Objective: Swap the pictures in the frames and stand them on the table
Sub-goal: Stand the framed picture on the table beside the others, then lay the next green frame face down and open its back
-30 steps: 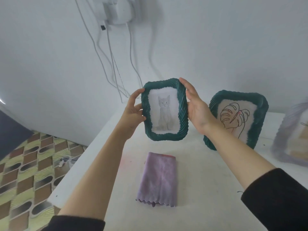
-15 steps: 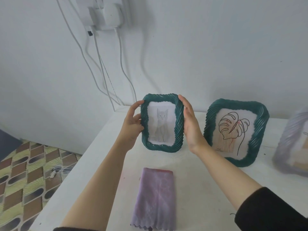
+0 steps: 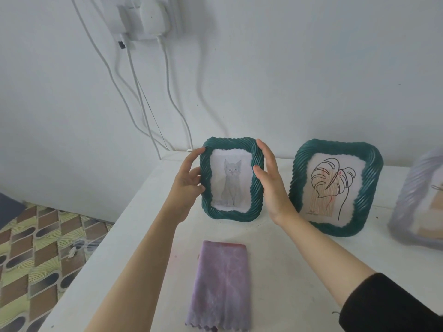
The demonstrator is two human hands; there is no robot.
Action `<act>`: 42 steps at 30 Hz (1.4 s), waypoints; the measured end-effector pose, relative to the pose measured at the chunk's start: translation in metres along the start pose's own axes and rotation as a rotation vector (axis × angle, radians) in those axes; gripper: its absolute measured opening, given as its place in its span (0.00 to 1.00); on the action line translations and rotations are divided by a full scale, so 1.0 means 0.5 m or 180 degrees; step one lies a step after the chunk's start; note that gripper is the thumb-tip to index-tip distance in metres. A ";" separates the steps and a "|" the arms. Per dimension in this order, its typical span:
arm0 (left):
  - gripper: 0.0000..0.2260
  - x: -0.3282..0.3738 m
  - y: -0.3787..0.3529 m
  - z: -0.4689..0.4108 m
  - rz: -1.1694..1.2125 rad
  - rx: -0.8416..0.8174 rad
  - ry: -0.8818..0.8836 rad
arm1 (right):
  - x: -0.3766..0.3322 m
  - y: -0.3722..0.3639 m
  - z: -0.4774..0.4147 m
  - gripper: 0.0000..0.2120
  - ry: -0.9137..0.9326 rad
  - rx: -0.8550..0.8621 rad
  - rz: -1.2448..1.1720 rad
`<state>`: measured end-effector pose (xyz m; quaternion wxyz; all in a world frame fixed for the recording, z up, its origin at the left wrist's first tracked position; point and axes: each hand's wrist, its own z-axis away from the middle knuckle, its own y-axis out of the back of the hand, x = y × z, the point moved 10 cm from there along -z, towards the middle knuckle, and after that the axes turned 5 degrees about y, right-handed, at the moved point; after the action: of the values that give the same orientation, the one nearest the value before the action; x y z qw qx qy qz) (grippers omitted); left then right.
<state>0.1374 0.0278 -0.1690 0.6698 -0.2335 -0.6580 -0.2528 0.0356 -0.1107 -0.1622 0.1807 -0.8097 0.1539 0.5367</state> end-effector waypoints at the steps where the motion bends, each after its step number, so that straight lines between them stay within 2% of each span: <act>1: 0.40 0.000 -0.001 0.001 0.0009 -0.0003 -0.0015 | 0.000 -0.001 0.002 0.24 0.0008 -0.0006 0.0034; 6: 0.40 -0.004 -0.001 0.008 0.0014 0.0048 -0.0070 | -0.004 -0.005 0.009 0.25 0.0031 -0.0031 0.0211; 13: 0.37 -0.010 0.020 0.026 0.0097 0.0457 -0.0069 | -0.035 0.004 0.033 0.28 -0.0039 -0.0038 0.0660; 16: 0.34 0.010 0.027 0.048 -0.0599 0.0982 -0.0186 | -0.069 0.026 0.077 0.26 -0.0050 0.0022 0.0934; 18: 0.29 0.046 0.008 0.077 -0.1210 0.1409 -0.0580 | -0.098 0.055 0.116 0.22 0.0051 0.0124 0.1003; 20: 0.25 0.080 -0.038 0.112 -0.1621 0.1615 -0.1114 | -0.131 0.102 0.159 0.18 0.0290 0.0398 0.1208; 22: 0.22 0.091 -0.098 0.135 -0.1725 0.1448 -0.1503 | -0.156 0.166 0.204 0.18 0.0517 0.0831 0.1664; 24: 0.21 0.081 -0.164 0.141 -0.1659 0.1010 -0.1593 | -0.162 0.229 0.245 0.18 0.0600 0.1254 0.2129; 27: 0.25 0.022 -0.257 0.130 -0.1511 0.0182 -0.1081 | -0.133 0.297 0.274 0.23 0.0267 0.1544 0.2423; 30: 0.29 -0.055 -0.316 0.116 -0.1513 -0.0365 -0.0380 | -0.079 0.324 0.280 0.29 -0.0343 0.1544 0.1642; 32: 0.29 -0.078 -0.324 0.110 -0.1288 -0.0355 -0.0065 | -0.056 0.337 0.285 0.28 -0.0583 0.1626 0.1183; 34: 0.28 -0.081 -0.319 0.108 -0.1192 -0.0195 0.0011 | -0.055 0.347 0.289 0.28 -0.0607 0.1659 0.1075; 42: 0.26 -0.052 -0.303 0.157 -0.0960 -0.0062 -0.0056 | -0.126 0.357 0.328 0.26 -0.0169 0.1531 0.0531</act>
<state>-0.0208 -0.0364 -0.1959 0.6161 -0.1406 -0.6890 -0.3548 -0.2006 -0.1907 -0.1857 0.3271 -0.7135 0.3387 0.5189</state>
